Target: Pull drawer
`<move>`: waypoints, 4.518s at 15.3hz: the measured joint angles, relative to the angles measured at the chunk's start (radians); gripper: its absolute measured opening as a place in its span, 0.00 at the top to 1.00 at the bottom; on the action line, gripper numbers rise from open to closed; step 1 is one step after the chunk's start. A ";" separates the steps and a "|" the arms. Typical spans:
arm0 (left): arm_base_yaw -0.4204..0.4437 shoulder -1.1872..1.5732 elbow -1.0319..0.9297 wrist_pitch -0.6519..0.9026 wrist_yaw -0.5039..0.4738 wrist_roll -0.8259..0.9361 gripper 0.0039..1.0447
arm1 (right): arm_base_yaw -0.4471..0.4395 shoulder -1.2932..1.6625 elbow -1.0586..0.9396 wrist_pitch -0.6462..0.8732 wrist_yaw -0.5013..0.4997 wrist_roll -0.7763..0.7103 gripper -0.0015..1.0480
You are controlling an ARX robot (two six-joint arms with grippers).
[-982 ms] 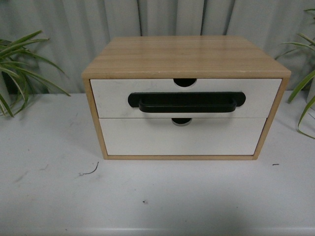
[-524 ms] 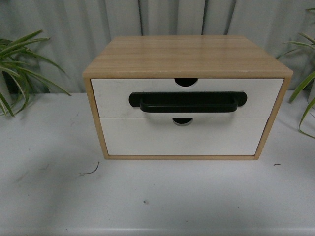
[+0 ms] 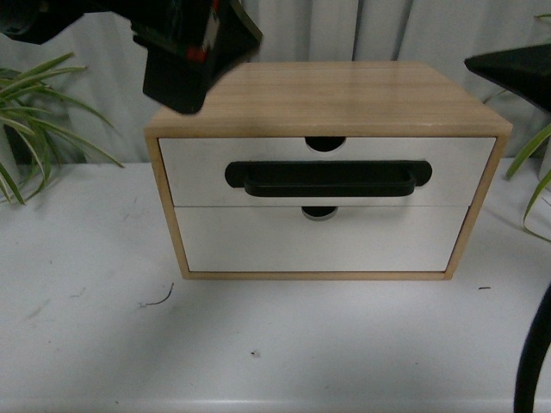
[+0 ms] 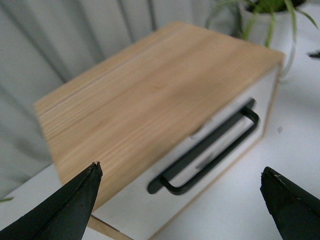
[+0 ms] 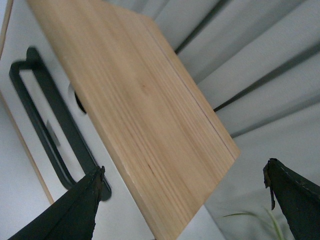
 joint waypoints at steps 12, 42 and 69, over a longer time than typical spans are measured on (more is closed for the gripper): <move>-0.130 0.442 0.419 -0.517 0.047 0.451 0.06 | 0.064 0.179 0.204 -0.579 -0.023 -0.872 0.06; -0.111 0.653 0.436 -0.347 0.043 0.435 0.06 | 0.164 0.447 0.269 -0.519 0.071 -0.695 0.06; -0.270 0.296 -0.024 -0.227 0.048 0.306 0.06 | 0.313 0.068 -0.187 -0.464 0.177 -0.499 0.06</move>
